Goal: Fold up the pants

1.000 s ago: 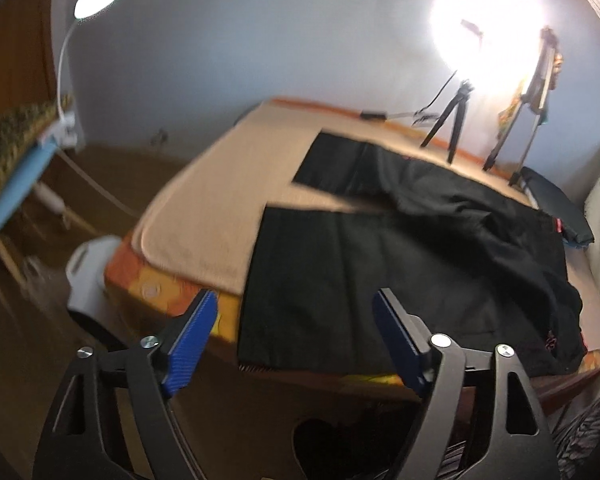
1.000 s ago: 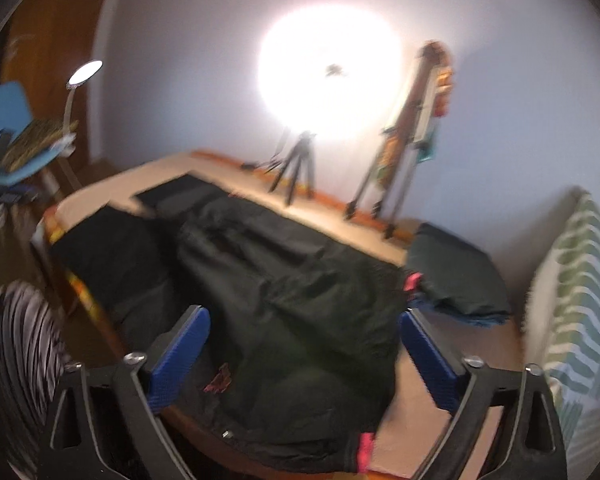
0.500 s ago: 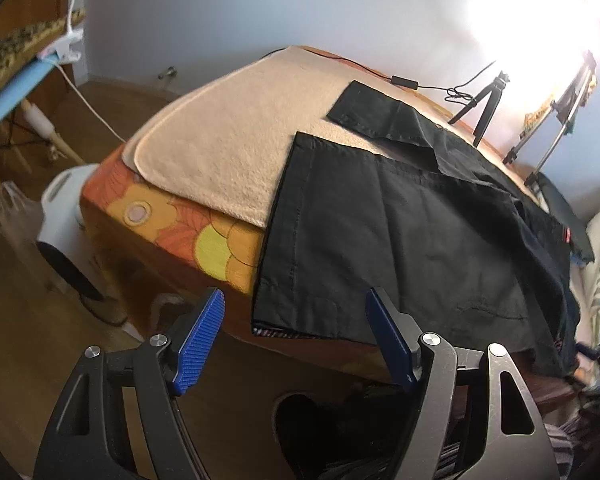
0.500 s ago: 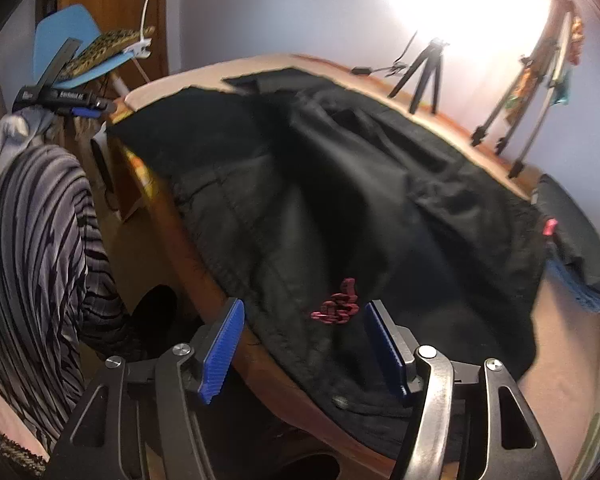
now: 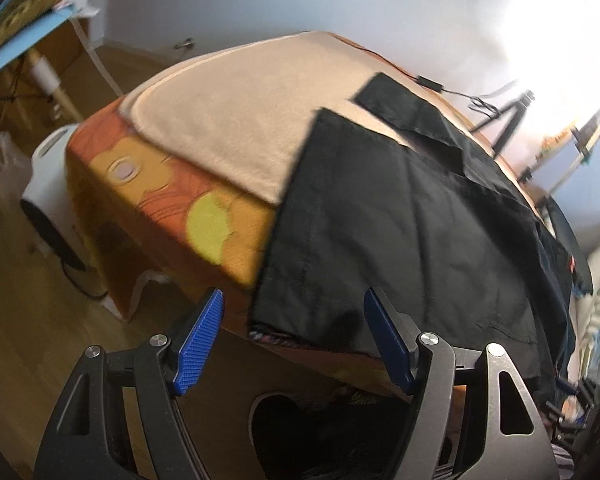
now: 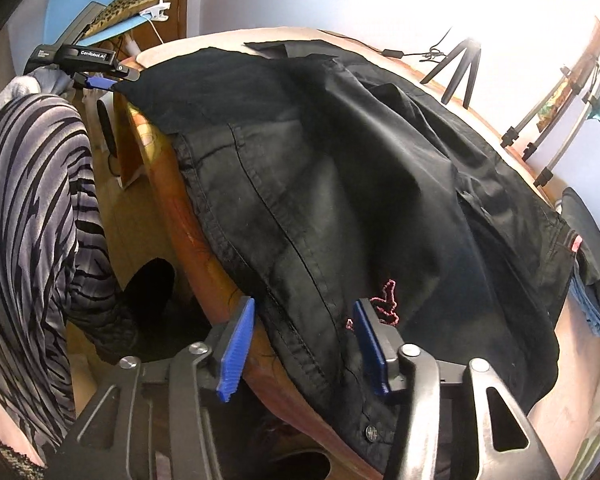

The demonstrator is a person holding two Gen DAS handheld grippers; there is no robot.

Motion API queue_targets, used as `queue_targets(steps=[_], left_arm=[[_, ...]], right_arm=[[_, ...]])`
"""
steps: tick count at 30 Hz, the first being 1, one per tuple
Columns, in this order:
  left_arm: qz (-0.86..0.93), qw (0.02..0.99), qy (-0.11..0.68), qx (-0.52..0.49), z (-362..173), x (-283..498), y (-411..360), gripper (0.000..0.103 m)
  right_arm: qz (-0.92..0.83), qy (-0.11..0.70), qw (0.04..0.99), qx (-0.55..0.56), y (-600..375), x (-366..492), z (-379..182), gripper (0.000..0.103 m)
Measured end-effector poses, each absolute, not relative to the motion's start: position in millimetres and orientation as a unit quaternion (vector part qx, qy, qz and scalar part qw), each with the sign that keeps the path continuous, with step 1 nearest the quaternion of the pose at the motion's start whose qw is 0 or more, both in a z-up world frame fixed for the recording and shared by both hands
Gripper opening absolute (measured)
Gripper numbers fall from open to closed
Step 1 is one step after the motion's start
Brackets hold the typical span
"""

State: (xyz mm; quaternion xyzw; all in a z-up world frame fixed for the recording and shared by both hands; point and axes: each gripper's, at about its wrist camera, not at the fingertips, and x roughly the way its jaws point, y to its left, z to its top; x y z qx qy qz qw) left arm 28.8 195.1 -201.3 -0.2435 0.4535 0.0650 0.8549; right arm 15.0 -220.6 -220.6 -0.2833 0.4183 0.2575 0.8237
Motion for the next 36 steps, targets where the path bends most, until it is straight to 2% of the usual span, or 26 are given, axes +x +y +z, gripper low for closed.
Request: queue_targets(steps=[6, 9, 11, 14, 17, 19, 27, 36], left_arm=[[0.061, 0.832, 0.452, -0.315, -216, 29, 210, 0.069], [0.047, 0.832, 0.441, -0.334, -214, 31, 207, 0.045], [0.056, 0.829, 0.443, -0.337, -213, 31, 206, 0.044], [0.065, 0.825, 0.440, -0.349, -211, 26, 209, 0.037], [0.078, 0.832, 0.437, -0.333, -205, 22, 208, 0.022], [0.086, 0.841, 0.433, -0.313, -198, 18, 206, 0.007], [0.064, 0.858, 0.410, -0.301, -177, 27, 201, 0.004], [0.036, 0.890, 0.356, -0.282, -127, 71, 198, 0.004]], right_arm=[[0.261, 0.423, 0.822, -0.278, -216, 22, -222, 0.040], [0.262, 0.421, 0.825, -0.272, -216, 23, -219, 0.036], [0.263, 0.420, 0.827, -0.267, -217, 24, -216, 0.034], [0.265, 0.419, 0.829, -0.257, -220, 25, -211, 0.029], [0.268, 0.415, 0.832, -0.252, -223, 26, -205, 0.025], [0.271, 0.410, 0.833, -0.254, -223, 25, -203, 0.024], [0.269, 0.393, 0.839, -0.264, -221, 24, -194, 0.012], [0.248, 0.349, 0.864, -0.264, -226, 39, -156, 0.008]])
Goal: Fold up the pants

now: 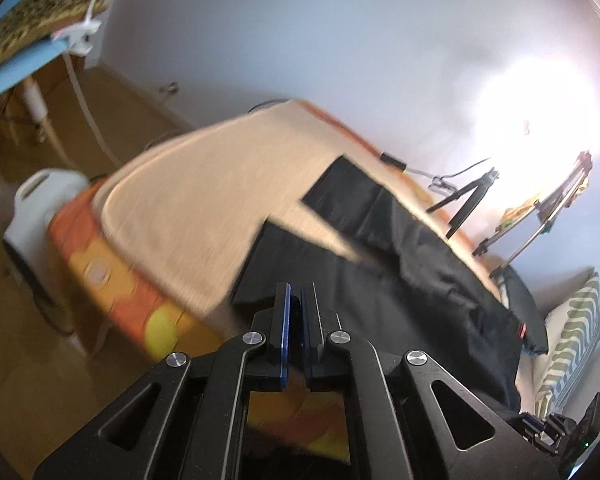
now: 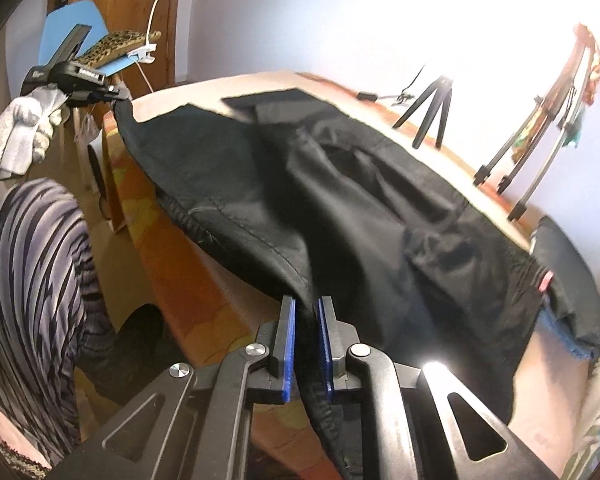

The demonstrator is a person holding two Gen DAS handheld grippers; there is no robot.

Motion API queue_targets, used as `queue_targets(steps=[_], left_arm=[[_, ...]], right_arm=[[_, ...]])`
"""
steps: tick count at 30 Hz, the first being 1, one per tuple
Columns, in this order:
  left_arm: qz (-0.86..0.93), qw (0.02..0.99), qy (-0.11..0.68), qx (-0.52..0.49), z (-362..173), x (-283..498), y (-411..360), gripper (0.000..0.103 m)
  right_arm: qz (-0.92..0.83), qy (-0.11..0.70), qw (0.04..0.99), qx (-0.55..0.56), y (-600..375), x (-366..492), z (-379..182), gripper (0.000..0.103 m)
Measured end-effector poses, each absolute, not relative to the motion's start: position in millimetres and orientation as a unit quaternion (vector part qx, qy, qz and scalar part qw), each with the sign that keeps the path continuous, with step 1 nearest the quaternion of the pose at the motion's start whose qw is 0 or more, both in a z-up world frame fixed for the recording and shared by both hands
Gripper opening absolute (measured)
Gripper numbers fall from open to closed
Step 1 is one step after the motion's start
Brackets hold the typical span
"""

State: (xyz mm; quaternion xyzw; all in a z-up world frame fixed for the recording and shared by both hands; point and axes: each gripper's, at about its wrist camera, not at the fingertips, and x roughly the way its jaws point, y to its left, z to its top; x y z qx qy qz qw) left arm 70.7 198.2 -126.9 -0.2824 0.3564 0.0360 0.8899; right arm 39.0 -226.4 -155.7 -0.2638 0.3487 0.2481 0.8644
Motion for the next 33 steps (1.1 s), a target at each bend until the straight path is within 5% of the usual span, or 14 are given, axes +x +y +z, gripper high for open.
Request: queue_targets(steps=[15, 17, 19, 21, 29, 33], left_arm=[[0.029, 0.881, 0.430, -0.195, -167, 180, 176, 0.004], [0.024, 0.881, 0.431, -0.195, -167, 182, 179, 0.010], [0.013, 0.879, 0.430, -0.205, -164, 180, 188, 0.033], [0.003, 0.884, 0.420, -0.208, -160, 177, 198, 0.041], [-0.036, 0.881, 0.457, -0.117, -165, 180, 196, 0.045], [-0.049, 0.873, 0.484, -0.040, -177, 180, 170, 0.055]], right_arm=[[0.207, 0.384, 0.857, -0.275, -221, 148, -169, 0.008], [0.207, 0.392, 0.851, -0.281, -220, 153, -176, 0.008], [0.208, 0.397, 0.848, -0.284, -220, 155, -181, 0.008], [0.211, 0.400, 0.846, -0.283, -222, 156, -183, 0.008], [0.218, 0.410, 0.842, -0.276, -223, 155, -188, 0.008], [0.222, 0.412, 0.843, -0.264, -224, 147, -187, 0.008]])
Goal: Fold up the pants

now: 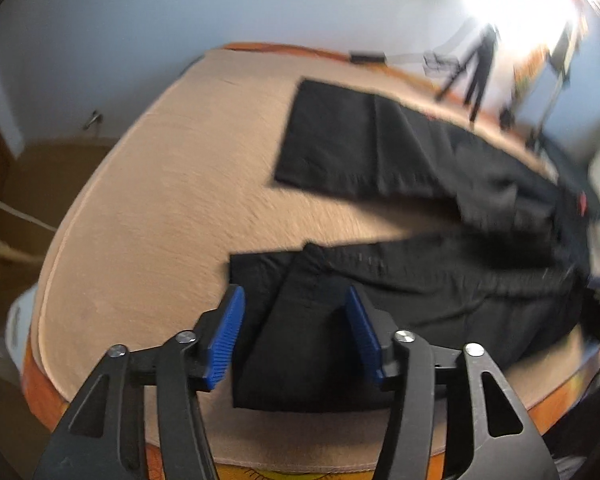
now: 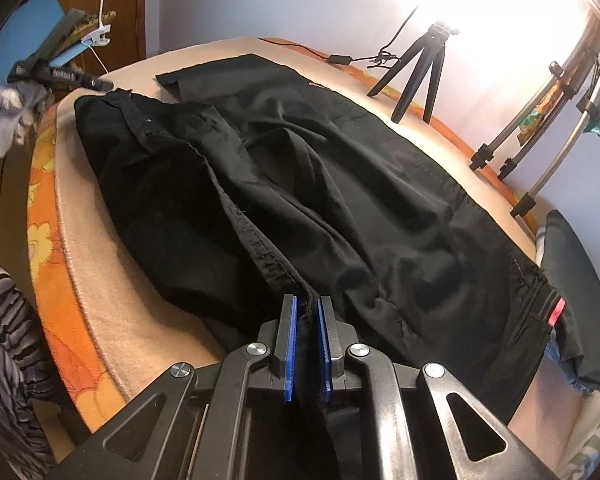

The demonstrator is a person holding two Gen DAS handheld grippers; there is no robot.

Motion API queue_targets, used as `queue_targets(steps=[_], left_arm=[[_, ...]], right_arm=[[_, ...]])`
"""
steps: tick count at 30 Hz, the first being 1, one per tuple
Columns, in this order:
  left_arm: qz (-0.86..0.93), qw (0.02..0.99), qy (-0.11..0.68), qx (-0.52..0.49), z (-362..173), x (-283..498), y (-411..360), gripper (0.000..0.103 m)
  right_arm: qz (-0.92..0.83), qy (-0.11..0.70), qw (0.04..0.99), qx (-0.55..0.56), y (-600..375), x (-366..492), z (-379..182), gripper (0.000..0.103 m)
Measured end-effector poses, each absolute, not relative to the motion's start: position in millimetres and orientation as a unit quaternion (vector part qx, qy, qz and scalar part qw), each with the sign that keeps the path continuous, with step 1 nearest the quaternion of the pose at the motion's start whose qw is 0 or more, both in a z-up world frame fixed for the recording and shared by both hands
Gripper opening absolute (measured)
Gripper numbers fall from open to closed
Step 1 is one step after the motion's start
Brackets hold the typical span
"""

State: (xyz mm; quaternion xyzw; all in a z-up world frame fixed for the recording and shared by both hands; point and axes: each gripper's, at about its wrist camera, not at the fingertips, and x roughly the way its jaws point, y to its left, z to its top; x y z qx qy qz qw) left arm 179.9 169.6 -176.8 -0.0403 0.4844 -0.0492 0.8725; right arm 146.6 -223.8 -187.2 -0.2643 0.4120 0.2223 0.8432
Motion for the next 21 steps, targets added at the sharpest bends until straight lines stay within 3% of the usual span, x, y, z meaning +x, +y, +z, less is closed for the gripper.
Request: queue_targets(steps=[4, 15, 17, 19, 21], left_arm=[[-0.024, 0.872, 0.488, -0.022, -183, 178, 168, 0.067], [-0.037, 0.879, 0.475, -0.007, -186, 175, 161, 0.066], [-0.043, 0.883, 0.467, -0.002, -185, 171, 160, 0.054], [-0.055, 0.883, 0.466, -0.002, -183, 168, 159, 0.021], [-0.059, 0.883, 0.465, 0.010, -182, 166, 155, 0.016]], right_arm=[[0.225, 0.413, 0.843, -0.263, -224, 138, -188, 0.008], [0.227, 0.417, 0.841, -0.260, -223, 137, -189, 0.010], [0.228, 0.418, 0.841, -0.257, -224, 137, -188, 0.010], [0.227, 0.419, 0.841, -0.254, -225, 136, -187, 0.011], [0.228, 0.422, 0.840, -0.254, -226, 135, -187, 0.015]])
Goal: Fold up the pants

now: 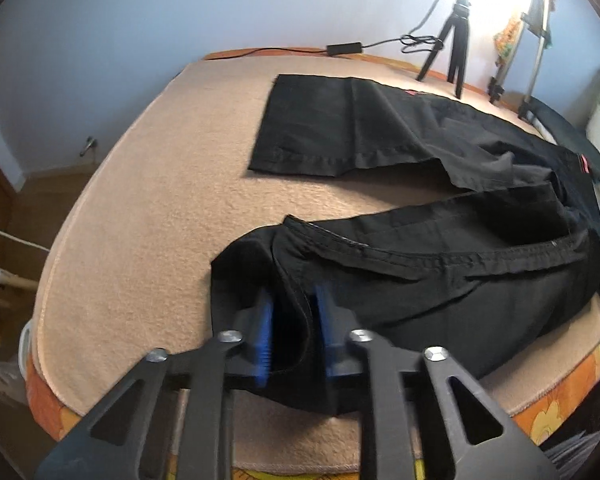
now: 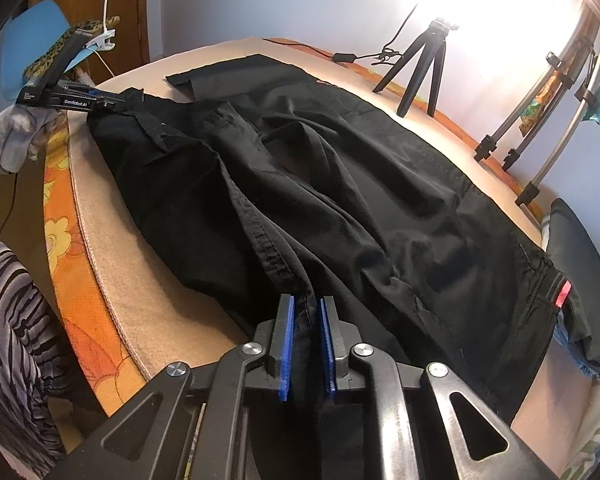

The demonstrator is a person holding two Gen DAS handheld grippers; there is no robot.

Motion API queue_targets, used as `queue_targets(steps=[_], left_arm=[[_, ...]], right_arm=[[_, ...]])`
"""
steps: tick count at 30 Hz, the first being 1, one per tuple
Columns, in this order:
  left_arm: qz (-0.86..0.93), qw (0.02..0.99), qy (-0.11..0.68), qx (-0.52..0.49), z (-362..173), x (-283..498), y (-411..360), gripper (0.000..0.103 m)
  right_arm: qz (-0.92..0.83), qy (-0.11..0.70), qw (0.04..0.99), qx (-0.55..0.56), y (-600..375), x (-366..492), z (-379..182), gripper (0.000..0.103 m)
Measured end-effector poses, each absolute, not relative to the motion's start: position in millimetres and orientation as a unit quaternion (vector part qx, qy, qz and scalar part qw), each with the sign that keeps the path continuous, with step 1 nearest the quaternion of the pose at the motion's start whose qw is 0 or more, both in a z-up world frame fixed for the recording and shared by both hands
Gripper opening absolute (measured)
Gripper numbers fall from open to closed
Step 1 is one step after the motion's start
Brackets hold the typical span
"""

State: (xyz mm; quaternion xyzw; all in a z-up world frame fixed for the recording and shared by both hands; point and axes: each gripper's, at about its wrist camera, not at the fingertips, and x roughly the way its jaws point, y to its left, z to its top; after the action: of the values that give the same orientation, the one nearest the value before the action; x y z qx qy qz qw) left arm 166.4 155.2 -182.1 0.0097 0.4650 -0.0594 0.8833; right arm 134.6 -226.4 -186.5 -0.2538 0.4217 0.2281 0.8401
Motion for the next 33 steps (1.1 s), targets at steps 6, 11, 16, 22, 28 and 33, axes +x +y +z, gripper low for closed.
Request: queue_targets(steps=[6, 11, 16, 22, 28, 33], left_arm=[[-0.056, 0.886, 0.457, 0.051, -178, 167, 146, 0.012], [-0.031, 0.886, 0.457, 0.073, -173, 169, 147, 0.040], [-0.042, 0.891, 0.444, 0.084, -165, 176, 142, 0.048], [-0.062, 0.874, 0.474, 0.092, -181, 195, 138, 0.053], [-0.079, 0.878, 0.466, 0.070, -182, 186, 141, 0.035], [-0.080, 0.882, 0.460, 0.065, -179, 178, 141, 0.005]], right_arm=[[0.224, 0.422, 0.838, -0.263, -228, 129, -185, 0.026], [0.223, 0.427, 0.835, -0.265, -232, 123, -186, 0.027], [0.223, 0.428, 0.834, -0.265, -234, 121, -186, 0.027], [0.222, 0.431, 0.835, -0.262, -234, 122, -185, 0.027], [0.218, 0.435, 0.834, -0.258, -241, 122, -186, 0.032], [0.216, 0.438, 0.833, -0.260, -241, 122, -187, 0.032]])
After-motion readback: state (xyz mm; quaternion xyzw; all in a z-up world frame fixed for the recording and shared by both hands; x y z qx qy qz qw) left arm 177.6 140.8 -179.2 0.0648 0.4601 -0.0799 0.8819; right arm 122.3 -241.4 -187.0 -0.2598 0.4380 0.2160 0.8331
